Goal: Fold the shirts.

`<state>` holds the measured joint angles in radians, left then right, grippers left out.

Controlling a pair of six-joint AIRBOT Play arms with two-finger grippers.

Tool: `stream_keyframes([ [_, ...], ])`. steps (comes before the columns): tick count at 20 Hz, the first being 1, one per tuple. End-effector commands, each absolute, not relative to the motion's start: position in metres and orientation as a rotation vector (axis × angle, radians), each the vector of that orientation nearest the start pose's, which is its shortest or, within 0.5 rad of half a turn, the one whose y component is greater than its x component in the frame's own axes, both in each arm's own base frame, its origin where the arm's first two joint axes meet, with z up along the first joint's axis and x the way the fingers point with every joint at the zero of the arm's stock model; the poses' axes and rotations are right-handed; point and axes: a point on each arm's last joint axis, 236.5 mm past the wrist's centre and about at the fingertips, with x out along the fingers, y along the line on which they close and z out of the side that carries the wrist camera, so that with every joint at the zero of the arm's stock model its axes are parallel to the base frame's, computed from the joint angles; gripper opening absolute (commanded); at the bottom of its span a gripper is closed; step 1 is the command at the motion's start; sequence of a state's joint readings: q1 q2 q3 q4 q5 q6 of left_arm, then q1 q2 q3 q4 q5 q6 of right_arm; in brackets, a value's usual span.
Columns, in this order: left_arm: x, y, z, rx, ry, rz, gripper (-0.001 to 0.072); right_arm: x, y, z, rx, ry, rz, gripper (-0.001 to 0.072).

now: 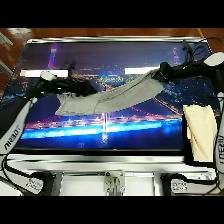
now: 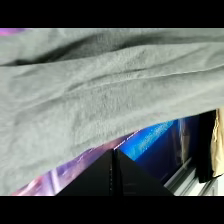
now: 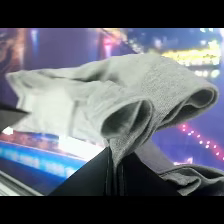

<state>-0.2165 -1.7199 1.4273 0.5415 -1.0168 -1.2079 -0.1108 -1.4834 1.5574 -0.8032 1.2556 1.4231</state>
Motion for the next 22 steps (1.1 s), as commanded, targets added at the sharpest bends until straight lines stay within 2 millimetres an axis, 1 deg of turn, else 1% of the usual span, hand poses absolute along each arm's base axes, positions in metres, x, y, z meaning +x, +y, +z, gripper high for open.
stream_keyframes([
  [1, 0.437, -0.365, -0.007, -0.588, 1.127, -0.792, 0.0031, 0.428, 0.114, 0.186, 0.583, 0.992, 0.497, 0.0054],
  [3, 0.424, -0.407, -0.015, -0.636, 1.116, -0.800, 0.0031, 0.400, 0.119, 0.209, 0.583, 1.000, 0.510, 0.0055],
  [5, 0.411, -0.439, -0.026, -0.688, 1.122, -0.791, 0.0031, 0.373, 0.123, 0.226, 0.583, 1.015, 0.518, 0.0055],
  [7, 0.395, -0.466, -0.037, -0.780, 1.163, -0.784, 0.0031, 0.354, 0.119, 0.236, 0.570, 1.021, 0.481, 0.0055],
  [8, 0.388, -0.476, -0.038, -0.826, 1.186, -0.788, 0.0031, 0.347, 0.115, 0.237, 0.559, 1.026, 0.457, 0.0055],
  [9, 0.383, -0.481, -0.037, -0.841, 1.194, -0.801, 0.0031, 0.341, 0.112, 0.237, 0.547, 1.034, 0.439, 0.0055],
  [10, 0.383, -0.481, -0.035, -0.830, 1.187, -0.813, 0.0030, 0.337, 0.109, 0.236, 0.537, 1.044, 0.427, 0.0055],
  [11, 0.389, -0.475, -0.029, -0.812, 1.162, -0.825, 0.0029, 0.337, 0.108, 0.234, 0.534, 1.050, 0.418, 0.0055],
  [12, 0.399, -0.463, -0.022, -0.791, 1.139, -0.825, 0.0029, 0.340, 0.106, 0.232, 0.533, 1.049, 0.407, 0.0055],
  [13, 0.413, -0.444, -0.012, -0.750, 1.103, -0.823, 0.0029, 0.343, 0.107, 0.230, 0.533, 1.048, 0.406, 0.0055],
  [14, 0.427, -0.421, -0.001, -0.699, 1.068, -0.819, 0.0028, 0.348, 0.113, 0.226, 0.530, 1.053, 0.415, 0.0055],
  [15, 0.442, -0.390, 0.014, -0.644, 1.032, -0.810, 0.0028, 0.354, 0.123, 0.222, 0.524, 1.056, 0.434, 0.0055],
  [16, 0.456, -0.356, 0.029, -0.599, 0.999, -0.784, 0.0028, 0.363, 0.139, 0.217, 0.514, 1.054, 0.461, 0.0055],
  [17, 0.471, -0.315, 0.048, -0.561, 0.963, -0.739, 0.0028, 0.373, 0.158, 0.211, 0.503, 1.046, 0.489, 0.0055],
  [18, 0.483, -0.275, 0.067, -0.532, 0.924, -0.689, 0.0028, 0.385, 0.182, 0.205, 0.498, 1.029, 0.526, 0.0055],
  [19, 0.492, -0.230, 0.091, -0.512, 0.877, -0.634, 0.0028, 0.398, 0.209, 0.198, 0.500, 1.004, 0.558, 0.0055],
  [20, 0.495, -0.192, 0.116, -0.505, 0.830, -0.592, 0.0028, 0.411, 0.235, 0.190, 0.506, 0.977, 0.582, 0.0054],
  [21, 0.491, -0.156, 0.143, -0.511, 0.785, -0.559, 0.0029, 0.424, 0.263, 0.179, 0.522, 0.958, 0.600, 0.0054],
  [22, 0.481, -0.130, 0.165, -0.512, 0.764, -0.543, 0.0029, 0.434, 0.295, 0.162, 0.557, 0.954, 0.617, 0.0055],
])
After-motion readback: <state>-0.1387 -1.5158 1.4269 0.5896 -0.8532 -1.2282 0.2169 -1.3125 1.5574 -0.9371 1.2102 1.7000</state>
